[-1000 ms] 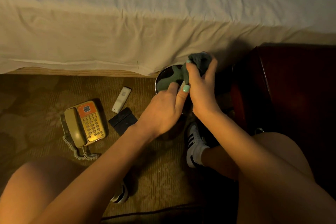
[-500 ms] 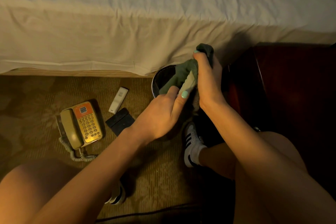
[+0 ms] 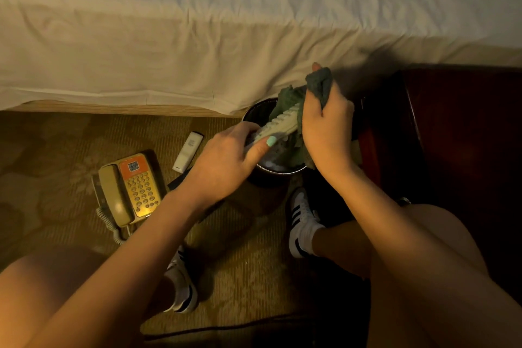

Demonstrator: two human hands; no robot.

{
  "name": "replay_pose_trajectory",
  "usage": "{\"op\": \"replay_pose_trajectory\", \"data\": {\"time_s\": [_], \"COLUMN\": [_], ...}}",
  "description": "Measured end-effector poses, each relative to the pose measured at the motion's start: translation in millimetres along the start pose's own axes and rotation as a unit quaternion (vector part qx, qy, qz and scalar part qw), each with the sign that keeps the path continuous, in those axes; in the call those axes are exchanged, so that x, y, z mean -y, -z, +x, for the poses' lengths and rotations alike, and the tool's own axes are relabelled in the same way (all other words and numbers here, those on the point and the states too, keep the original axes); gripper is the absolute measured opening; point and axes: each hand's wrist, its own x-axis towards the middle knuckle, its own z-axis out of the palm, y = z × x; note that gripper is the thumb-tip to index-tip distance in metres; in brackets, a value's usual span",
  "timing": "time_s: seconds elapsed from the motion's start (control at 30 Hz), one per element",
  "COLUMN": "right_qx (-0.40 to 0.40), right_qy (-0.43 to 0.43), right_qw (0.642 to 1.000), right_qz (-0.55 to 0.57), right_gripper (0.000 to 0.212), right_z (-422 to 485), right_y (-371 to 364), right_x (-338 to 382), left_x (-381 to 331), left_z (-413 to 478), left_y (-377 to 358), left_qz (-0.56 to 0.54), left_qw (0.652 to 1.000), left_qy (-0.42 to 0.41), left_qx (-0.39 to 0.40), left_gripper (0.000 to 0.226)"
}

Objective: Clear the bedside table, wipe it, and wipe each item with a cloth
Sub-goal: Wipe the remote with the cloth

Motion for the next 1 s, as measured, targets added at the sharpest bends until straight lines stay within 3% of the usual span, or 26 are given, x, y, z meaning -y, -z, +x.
{"op": "replay_pose_trajectory", "data": {"time_s": [0.13, 0.23, 0.33, 0.47, 0.53, 0.6, 0.7, 0.83, 0.93, 1.0], "right_qx": [0.001, 0.087, 0.196, 0.267, 0.295, 0.326, 0.359, 0.364, 0.391, 0.387], "right_qy": [0.045, 0.050, 0.007, -0.070, -0.099, -0.119, -0.152, -0.188, -0.218, -0.215], "right_qw": [0.999, 0.994, 0.980, 0.961, 0.950, 0.937, 0.918, 0.905, 0.882, 0.885], "right_qz": [-0.030, -0.046, -0.039, 0.003, 0.017, 0.045, 0.070, 0.110, 0.146, 0.146], "right_gripper": [0.042, 0.039, 0.036, 0.050, 0.043, 0.027, 0.024, 0.026, 0.018, 0.016], "right_z": [4, 8, 6, 5, 7, 6, -1, -5, -11, -16], "right_y": [3, 4, 2, -2, -1, -1, -5, -9, -11, -16], "right_x": [-3, -6, -6, -2, -1, -3, -3, 3, 4, 2], "left_x": [-6, -6, -3, 2, 1, 0, -4, -11, -5, -4], "left_z": [2, 4, 5, 4, 3, 2, 4, 5, 9, 8], "left_y": [7, 19, 29, 32, 25, 18, 10, 0, 0, 0], "left_qz": [-0.137, -0.265, -0.262, -0.276, -0.342, -0.452, -0.549, -0.564, -0.549, -0.528], "left_qw": [0.986, 0.955, 0.957, 0.949, 0.922, 0.870, 0.816, 0.806, 0.809, 0.823], "left_qy": [0.070, 0.101, 0.081, 0.082, 0.104, 0.123, 0.121, 0.134, 0.147, 0.150], "left_qx": [-0.059, -0.090, -0.096, -0.127, -0.146, -0.152, -0.136, -0.122, -0.149, -0.148], "left_gripper": [0.052, 0.053, 0.058, 0.072, 0.076, 0.077, 0.060, 0.034, 0.060, 0.067]}}
